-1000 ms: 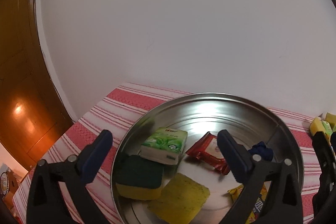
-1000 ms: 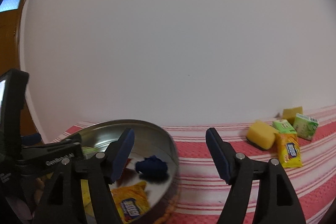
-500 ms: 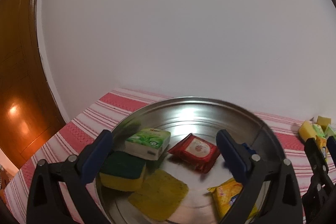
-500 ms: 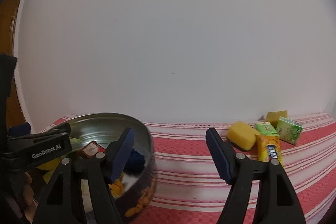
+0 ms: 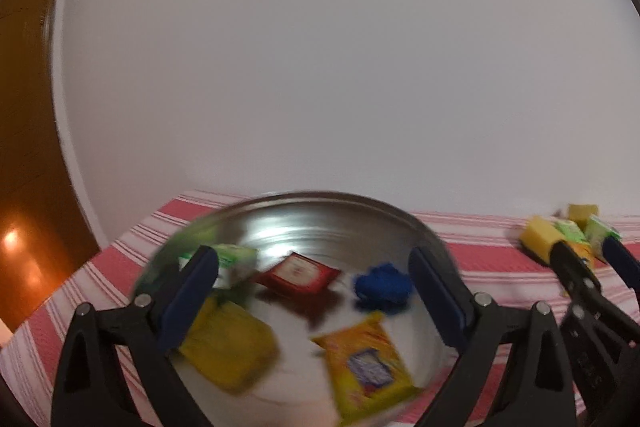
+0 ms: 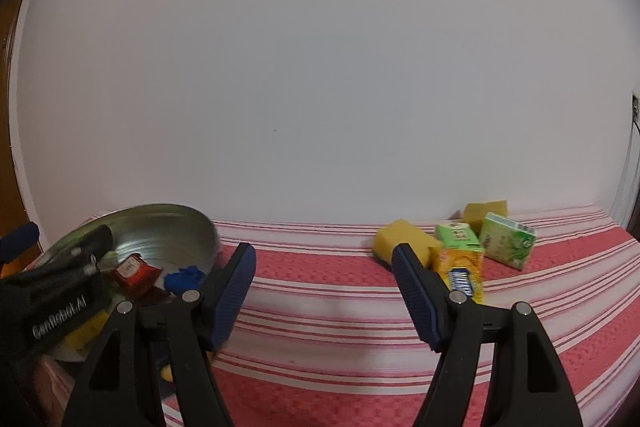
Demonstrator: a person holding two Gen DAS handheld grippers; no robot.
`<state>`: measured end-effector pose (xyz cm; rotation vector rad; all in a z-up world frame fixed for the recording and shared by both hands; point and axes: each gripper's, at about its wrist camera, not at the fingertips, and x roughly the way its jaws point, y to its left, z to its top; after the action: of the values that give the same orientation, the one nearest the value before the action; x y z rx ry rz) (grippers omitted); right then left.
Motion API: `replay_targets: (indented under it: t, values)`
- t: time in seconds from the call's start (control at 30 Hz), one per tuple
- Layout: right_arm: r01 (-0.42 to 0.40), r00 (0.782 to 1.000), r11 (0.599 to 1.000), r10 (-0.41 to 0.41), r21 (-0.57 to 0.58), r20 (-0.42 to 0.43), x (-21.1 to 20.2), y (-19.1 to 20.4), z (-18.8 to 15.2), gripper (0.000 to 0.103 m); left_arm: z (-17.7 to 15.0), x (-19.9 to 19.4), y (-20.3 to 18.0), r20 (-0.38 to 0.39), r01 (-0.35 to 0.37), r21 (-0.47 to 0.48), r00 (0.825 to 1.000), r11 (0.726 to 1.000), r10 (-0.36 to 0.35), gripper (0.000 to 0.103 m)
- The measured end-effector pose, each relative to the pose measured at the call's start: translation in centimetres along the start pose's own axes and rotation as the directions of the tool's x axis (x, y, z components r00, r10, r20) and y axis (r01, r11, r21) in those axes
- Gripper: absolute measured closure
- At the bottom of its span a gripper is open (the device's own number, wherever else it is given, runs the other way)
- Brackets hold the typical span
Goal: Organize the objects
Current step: 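Move both grippers away from the tin toward the remaining items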
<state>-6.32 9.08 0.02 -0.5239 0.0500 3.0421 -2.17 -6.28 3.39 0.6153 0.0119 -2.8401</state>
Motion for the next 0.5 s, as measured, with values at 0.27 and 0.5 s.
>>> replay_targets:
  t: [0.27, 0.5]
  values:
    - [0.050, 0.999, 0.999, -0.050, -0.004, 0.000, -0.9, -3.5, 0.3, 0.030, -1.1, -1.2, -4.4, -0.005, 0.066, 0.031, 0.998, 0.997, -0.065, 0.006]
    - [0.082, 0.997, 0.996, -0.082, 0.020, -0.004, -1.1, -7.0, 0.1, 0.030, -1.9, -2.0, -7.7, -0.022, 0.099, 0.063, 0.995, 0.993, -0.098, 0.006]
